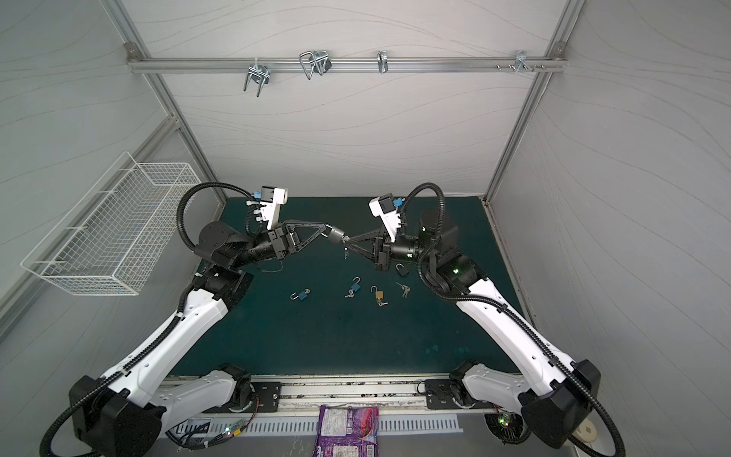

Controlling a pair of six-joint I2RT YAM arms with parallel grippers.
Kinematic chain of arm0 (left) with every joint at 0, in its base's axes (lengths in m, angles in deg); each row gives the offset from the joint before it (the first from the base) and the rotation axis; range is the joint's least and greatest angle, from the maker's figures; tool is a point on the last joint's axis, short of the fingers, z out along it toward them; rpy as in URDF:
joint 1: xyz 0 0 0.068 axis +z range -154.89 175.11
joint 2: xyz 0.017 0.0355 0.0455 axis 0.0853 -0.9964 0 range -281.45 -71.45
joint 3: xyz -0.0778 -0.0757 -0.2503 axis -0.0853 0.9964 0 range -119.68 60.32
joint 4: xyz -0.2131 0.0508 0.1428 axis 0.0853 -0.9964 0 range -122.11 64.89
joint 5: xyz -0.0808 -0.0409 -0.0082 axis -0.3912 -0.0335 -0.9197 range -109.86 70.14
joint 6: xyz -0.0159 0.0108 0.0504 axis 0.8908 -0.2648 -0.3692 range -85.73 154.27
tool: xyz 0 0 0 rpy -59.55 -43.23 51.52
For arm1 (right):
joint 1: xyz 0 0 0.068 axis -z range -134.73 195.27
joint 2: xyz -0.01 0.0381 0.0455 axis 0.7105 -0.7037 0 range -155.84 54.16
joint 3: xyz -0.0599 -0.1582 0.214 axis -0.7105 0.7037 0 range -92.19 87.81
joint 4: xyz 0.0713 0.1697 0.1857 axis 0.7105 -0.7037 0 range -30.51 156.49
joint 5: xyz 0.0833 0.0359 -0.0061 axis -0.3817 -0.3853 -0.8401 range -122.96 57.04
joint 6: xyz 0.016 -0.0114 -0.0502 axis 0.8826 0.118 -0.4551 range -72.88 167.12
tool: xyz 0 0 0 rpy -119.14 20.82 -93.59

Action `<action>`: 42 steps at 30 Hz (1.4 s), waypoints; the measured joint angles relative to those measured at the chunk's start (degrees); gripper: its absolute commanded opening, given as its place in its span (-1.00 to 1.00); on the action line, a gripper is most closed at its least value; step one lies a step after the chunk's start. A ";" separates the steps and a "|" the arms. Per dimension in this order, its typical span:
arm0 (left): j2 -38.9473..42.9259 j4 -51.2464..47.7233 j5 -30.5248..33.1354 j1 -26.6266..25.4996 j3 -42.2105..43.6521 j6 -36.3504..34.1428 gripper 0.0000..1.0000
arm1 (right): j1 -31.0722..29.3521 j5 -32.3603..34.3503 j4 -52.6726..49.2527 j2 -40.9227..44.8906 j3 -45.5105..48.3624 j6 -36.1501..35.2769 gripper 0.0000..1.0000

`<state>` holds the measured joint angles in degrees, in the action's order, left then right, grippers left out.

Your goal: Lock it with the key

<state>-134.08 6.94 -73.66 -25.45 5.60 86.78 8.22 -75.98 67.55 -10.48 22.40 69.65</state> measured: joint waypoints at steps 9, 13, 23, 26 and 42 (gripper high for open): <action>0.02 -0.11 -0.68 2.25 0.00 -0.15 -1.00 | 2.99 1.03 -0.28 5.73 5.70 1.42 -1.00; 0.00 -0.15 0.63 4.96 0.00 -0.15 -1.00 | 5.07 1.70 -3.30 9.64 8.26 0.87 -1.00; -0.13 -29.22 12.92 -3.10 -7.34 -20.33 -1.00 | 5.11 22.95 -25.22 9.44 8.98 -5.44 -1.00; -0.17 -35.28 16.52 -7.21 -6.27 -24.09 -1.00 | 5.18 27.43 -30.51 4.96 10.62 -6.08 -1.00; 4.24 -41.75 27.71 -7.52 7.28 -23.43 -1.00 | 5.22 32.15 -33.70 -19.54 12.39 -6.54 -1.00</action>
<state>-129.84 -34.81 -45.95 -32.97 12.88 63.35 13.44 -43.83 33.85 -30.02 34.79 63.11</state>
